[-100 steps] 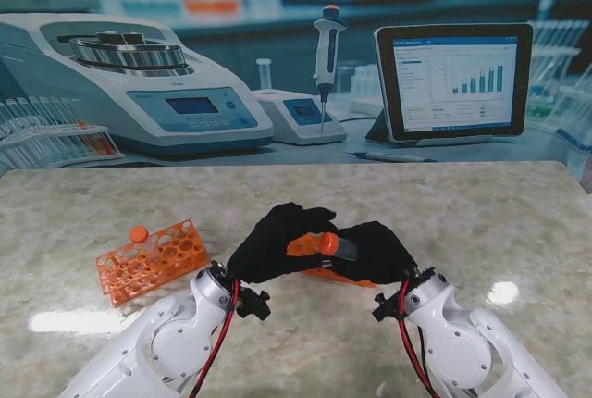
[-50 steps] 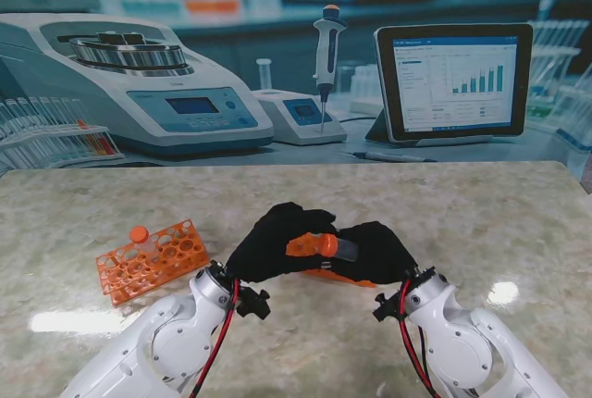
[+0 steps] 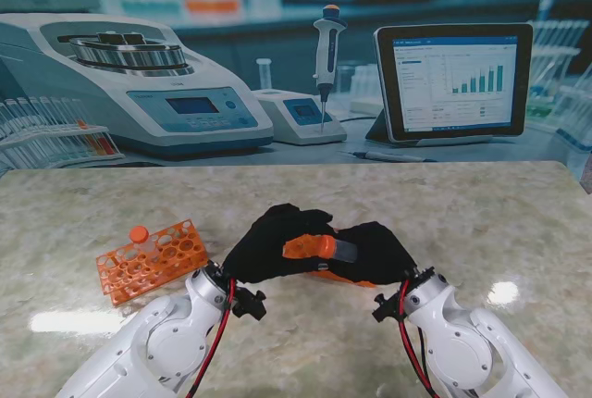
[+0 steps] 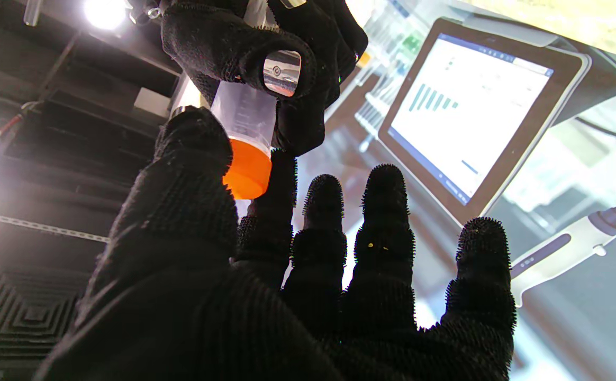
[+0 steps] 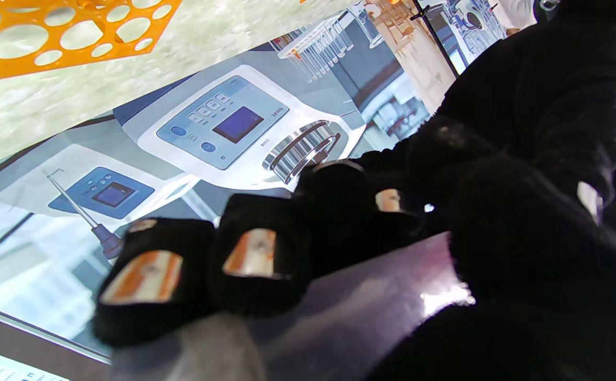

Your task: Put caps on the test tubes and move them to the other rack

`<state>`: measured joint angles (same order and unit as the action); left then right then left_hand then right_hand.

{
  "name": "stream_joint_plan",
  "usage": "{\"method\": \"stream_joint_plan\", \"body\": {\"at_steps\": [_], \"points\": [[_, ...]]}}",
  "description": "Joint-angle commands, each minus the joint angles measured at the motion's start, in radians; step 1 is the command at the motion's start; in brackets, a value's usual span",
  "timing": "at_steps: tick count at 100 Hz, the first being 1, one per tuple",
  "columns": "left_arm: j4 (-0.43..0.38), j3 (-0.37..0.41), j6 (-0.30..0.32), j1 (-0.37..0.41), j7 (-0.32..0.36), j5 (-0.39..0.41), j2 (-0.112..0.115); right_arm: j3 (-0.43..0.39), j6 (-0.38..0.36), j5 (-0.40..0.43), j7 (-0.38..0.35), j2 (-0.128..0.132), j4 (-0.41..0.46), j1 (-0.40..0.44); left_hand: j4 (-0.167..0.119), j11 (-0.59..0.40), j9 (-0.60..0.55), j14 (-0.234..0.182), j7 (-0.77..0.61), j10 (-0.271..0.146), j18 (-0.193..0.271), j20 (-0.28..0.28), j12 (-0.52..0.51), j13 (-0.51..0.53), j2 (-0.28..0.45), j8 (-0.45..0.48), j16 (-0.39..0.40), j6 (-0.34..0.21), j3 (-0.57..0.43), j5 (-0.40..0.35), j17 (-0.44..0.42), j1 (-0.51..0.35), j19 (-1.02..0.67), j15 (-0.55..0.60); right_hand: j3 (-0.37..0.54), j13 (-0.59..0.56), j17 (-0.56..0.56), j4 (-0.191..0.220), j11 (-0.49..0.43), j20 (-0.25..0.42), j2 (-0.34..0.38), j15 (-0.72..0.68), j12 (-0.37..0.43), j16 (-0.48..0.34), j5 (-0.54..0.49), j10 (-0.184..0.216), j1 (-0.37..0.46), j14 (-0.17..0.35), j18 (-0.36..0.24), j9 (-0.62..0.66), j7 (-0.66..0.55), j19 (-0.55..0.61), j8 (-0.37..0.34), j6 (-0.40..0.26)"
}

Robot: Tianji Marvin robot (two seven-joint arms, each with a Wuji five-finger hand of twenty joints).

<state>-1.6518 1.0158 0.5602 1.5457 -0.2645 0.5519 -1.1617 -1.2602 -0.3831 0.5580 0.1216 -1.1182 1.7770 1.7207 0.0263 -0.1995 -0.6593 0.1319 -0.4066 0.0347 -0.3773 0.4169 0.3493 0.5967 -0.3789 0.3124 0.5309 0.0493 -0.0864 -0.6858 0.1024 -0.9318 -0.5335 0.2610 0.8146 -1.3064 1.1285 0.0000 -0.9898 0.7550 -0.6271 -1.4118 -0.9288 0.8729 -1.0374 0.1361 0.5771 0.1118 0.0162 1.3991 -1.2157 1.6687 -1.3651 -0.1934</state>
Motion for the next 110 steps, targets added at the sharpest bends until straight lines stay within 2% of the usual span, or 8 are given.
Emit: {"method": "stream_joint_plan", "body": {"at_steps": [1, 27, 45, 69, 88, 110], "points": [[-0.008, -0.006, -0.003, 0.001, 0.003, -0.005, -0.001, 0.003, 0.003, -0.002, -0.003, -0.002, 0.007, 0.005, 0.011, 0.016, 0.021, -0.019, -0.007, -0.006, -0.012, -0.025, -0.001, -0.02, 0.063, 0.023, -0.002, -0.044, -0.044, -0.044, -0.02, 0.012, -0.021, -0.015, 0.005, -0.019, 0.059, -0.018, -0.015, 0.068, 0.016, -0.186, -0.015, 0.072, -0.044, 0.021, 0.014, 0.13, -0.061, 0.041, -0.065, 0.257, -0.025, -0.008], [-0.007, -0.015, -0.006, -0.006, -0.001, 0.0, -0.002, 0.002, 0.002, -0.002, -0.001, -0.002, 0.006, 0.006, 0.015, 0.013, 0.01, -0.02, -0.022, -0.007, -0.014, -0.02, 0.003, -0.012, 0.064, 0.049, 0.003, -0.055, -0.035, -0.069, -0.016, -0.047, -0.021, -0.01, 0.004, -0.019, 0.059, -0.018, -0.015, 0.068, 0.017, -0.186, -0.015, 0.072, -0.044, 0.018, 0.014, 0.13, -0.061, 0.04, -0.065, 0.257, -0.025, -0.008], [-0.007, -0.013, -0.004, -0.003, -0.003, 0.003, -0.002, 0.003, 0.002, -0.002, 0.0, -0.003, 0.005, 0.005, -0.006, 0.01, 0.003, -0.022, -0.035, -0.012, -0.013, -0.018, 0.005, -0.006, 0.053, 0.053, 0.004, -0.067, -0.041, -0.077, -0.013, -0.136, -0.021, -0.008, 0.004, -0.019, 0.059, -0.018, -0.015, 0.068, 0.017, -0.186, -0.015, 0.071, -0.044, 0.019, 0.015, 0.13, -0.061, 0.041, -0.065, 0.257, -0.025, -0.008], [0.002, -0.012, -0.005, 0.001, -0.012, 0.008, -0.003, 0.003, 0.0, -0.002, 0.007, -0.004, 0.005, 0.005, -0.02, 0.003, -0.009, -0.022, -0.058, -0.016, -0.015, -0.016, 0.007, 0.005, 0.05, 0.046, 0.006, -0.084, -0.043, -0.1, -0.006, -0.202, -0.026, -0.003, 0.003, -0.019, 0.059, -0.018, -0.015, 0.068, 0.016, -0.186, -0.015, 0.071, -0.044, 0.019, 0.015, 0.13, -0.061, 0.041, -0.065, 0.257, -0.026, -0.008], [0.011, -0.02, -0.008, -0.003, -0.03, 0.018, -0.006, 0.003, -0.004, -0.003, 0.012, -0.006, 0.006, 0.005, -0.024, -0.003, -0.024, -0.027, -0.084, -0.016, -0.014, -0.014, 0.008, 0.019, 0.051, 0.04, 0.009, -0.109, -0.039, -0.116, 0.004, -0.225, -0.037, 0.004, 0.004, -0.019, 0.059, -0.018, -0.015, 0.068, 0.017, -0.186, -0.016, 0.071, -0.044, 0.019, 0.014, 0.13, -0.061, 0.041, -0.065, 0.257, -0.026, -0.008], [0.012, -0.024, -0.011, -0.006, -0.029, 0.018, -0.006, 0.003, -0.007, -0.004, 0.016, -0.006, 0.007, 0.007, -0.027, -0.002, -0.02, -0.026, -0.092, -0.018, -0.012, -0.015, 0.007, 0.015, 0.041, 0.029, 0.009, -0.111, -0.03, -0.099, 0.0, -0.228, -0.041, 0.004, 0.004, -0.019, 0.059, -0.018, -0.015, 0.068, 0.016, -0.186, -0.016, 0.071, -0.044, 0.019, 0.014, 0.13, -0.061, 0.041, -0.065, 0.257, -0.026, -0.008]]}}
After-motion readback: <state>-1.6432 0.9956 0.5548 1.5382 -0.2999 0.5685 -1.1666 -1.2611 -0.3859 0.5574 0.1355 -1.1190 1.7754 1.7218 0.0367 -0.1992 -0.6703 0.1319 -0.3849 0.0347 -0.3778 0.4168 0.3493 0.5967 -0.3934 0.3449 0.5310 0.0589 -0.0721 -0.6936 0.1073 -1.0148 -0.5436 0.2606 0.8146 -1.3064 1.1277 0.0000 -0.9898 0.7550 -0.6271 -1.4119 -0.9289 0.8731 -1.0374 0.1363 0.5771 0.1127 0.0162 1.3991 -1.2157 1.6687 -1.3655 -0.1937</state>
